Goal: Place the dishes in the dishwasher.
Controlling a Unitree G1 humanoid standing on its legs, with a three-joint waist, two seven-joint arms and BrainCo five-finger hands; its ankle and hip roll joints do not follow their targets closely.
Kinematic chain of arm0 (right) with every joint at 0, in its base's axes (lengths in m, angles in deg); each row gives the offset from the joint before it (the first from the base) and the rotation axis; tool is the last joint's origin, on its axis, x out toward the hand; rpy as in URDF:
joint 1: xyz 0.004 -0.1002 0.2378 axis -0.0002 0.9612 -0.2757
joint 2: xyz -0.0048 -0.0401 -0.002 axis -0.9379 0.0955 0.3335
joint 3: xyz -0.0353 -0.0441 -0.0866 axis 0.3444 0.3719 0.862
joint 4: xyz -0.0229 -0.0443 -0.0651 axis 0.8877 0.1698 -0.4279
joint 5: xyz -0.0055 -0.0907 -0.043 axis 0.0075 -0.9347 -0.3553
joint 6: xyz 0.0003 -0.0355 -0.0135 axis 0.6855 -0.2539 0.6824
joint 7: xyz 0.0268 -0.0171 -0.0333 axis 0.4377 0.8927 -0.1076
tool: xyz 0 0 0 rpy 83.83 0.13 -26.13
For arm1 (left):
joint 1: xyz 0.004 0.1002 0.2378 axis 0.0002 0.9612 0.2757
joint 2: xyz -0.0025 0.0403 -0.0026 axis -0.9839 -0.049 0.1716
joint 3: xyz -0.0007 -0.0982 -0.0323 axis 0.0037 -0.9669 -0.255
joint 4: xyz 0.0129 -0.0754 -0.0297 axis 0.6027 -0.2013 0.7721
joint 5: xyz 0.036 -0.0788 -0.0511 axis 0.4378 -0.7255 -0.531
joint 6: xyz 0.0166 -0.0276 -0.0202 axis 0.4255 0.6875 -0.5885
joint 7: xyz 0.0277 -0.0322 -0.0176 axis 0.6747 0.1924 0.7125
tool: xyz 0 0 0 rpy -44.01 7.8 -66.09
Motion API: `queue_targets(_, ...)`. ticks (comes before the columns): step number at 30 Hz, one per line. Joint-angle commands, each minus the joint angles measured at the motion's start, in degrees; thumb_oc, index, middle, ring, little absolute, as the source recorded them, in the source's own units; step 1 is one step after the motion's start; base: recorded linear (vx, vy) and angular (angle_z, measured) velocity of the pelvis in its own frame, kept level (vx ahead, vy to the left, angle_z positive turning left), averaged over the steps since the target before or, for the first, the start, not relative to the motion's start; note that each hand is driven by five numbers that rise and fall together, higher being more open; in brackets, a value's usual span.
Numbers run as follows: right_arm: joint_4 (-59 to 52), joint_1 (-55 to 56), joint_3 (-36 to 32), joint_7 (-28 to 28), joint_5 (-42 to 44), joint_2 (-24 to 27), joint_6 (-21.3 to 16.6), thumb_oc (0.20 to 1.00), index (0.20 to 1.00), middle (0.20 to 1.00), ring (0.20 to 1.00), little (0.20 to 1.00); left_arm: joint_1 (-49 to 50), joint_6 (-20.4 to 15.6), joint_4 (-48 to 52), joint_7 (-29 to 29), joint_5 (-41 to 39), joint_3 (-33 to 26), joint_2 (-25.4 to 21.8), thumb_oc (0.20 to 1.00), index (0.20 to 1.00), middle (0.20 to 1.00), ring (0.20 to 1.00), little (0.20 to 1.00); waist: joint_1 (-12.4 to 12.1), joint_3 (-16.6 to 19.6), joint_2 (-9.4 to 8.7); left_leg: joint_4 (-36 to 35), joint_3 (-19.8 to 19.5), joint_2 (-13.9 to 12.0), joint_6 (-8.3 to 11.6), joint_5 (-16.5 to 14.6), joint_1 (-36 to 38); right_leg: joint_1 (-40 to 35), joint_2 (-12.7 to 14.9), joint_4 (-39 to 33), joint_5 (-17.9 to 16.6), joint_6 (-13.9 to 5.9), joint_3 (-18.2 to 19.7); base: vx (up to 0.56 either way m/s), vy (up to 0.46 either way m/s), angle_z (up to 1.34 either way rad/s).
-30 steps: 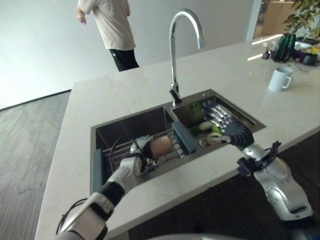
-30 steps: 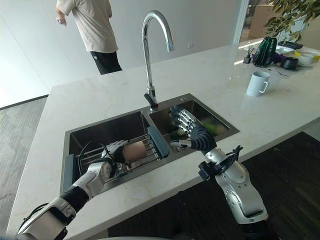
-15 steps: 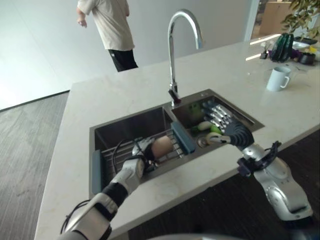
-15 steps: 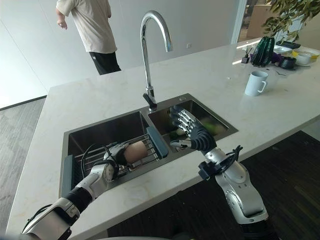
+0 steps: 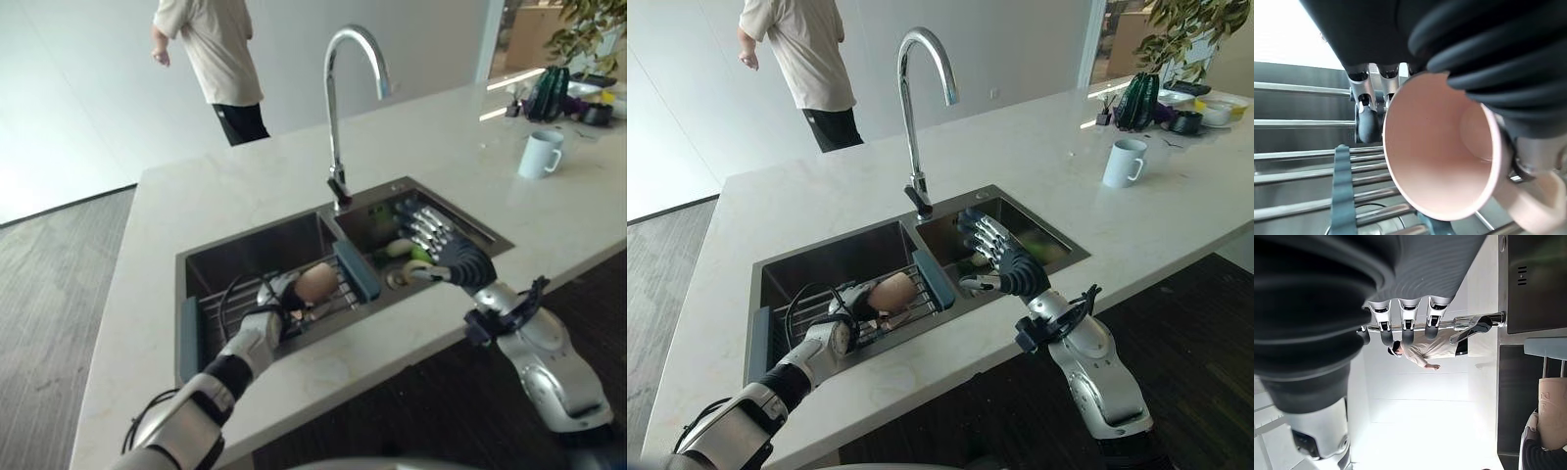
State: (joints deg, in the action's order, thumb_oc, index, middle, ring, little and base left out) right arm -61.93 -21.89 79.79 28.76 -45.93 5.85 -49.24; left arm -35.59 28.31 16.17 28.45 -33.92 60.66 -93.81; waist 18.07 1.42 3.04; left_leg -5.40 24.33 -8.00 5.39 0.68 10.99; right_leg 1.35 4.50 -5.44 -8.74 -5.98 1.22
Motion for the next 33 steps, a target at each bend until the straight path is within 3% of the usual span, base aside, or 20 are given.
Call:
queue_targets(1,-4.26,-5.51,-1.33,-0.18,2.1,0.52,-1.98,1.0,1.0,1.0,1.0,1.0,-2.88,-0.88,-4.7,0.95,1.16,1.58,-1.75,0.2,0.2,0.2,0.2,0.2,1.35,-2.19,-0.53,0.4,-0.91,-1.92,-0.77,-1.04,-0.28,-3.91,2.15,0.88,5.1,-4.31,0.06,0.0,0.0,0.0)
queue_targets(10,-4.02,-4.32,-1.33,0.22,1.45,0.47,-3.06,1.0,1.0,1.0,1.0,1.0,-1.81,-5.03,-2.32,3.36,1.67,1.54,-2.33,0.2,0.2,0.2,0.2,0.2,0.71,-2.15,-0.87,0.4,-1.17,-2.01,-0.68,-1.05,-0.36,-4.03,2.46,0.84,5.03,-4.44,-0.41,0.0,0.0,0.0)
queue_targets(15,-4.43,-2.52,-2.12,1.49,0.51,0.42,-4.28,1.0,1.0,1.0,1.0,1.0,0.13,-7.72,3.63,4.16,-1.89,-0.43,-5.76,0.2,0.2,0.2,0.2,0.2,-0.28,-2.39,-0.69,0.4,-1.7,-1.96,-0.64,-1.12,-0.41,-4.14,2.65,0.81,4.98,-4.45,-0.93,0.0,0.0,0.0)
queue_targets(23,-4.45,-0.01,-4.75,4.78,-0.31,0.86,-6.43,1.0,1.0,1.0,1.0,1.0,6.31,-12.1,22.88,7.99,-9.01,-10.58,-15.22,0.2,0.2,0.2,0.2,0.2,-4.21,-3.27,-1.03,0.4,-4.52,-2.3,0.0,-0.6,-0.97,-4.95,3.19,0.73,5.01,-4.09,-3.33,-0.01,-0.023,0.07)
queue_targets(29,-4.74,0.81,-5.56,5.71,-1.04,0.05,-6.79,1.0,1.0,1.0,1.0,1.0,9.9,-13.53,31.82,10.64,-10.89,-18.16,-17.06,0.2,0.2,0.2,0.2,0.2,-6.04,-3.52,-1.53,0.4,-6.16,-2.65,0.48,-0.16,-1.4,-5.6,3.43,0.57,5.21,-3.8,-4.74,0.0,-0.034,0.18)
queue_targets(33,-4.92,1.48,-6.15,6.4,-1.63,-0.72,-6.66,1.0,1.0,1.0,1.0,1.0,11.99,-16.53,36.84,14.17,-15.72,-24.85,-17.48,0.2,0.2,0.2,0.2,0.2,-7.09,-3.27,-1.98,0.4,-7.25,-2.95,0.91,0.11,-1.76,-5.94,3.53,0.45,5.46,-3.61,-5.48,0.01,-0.043,0.14)
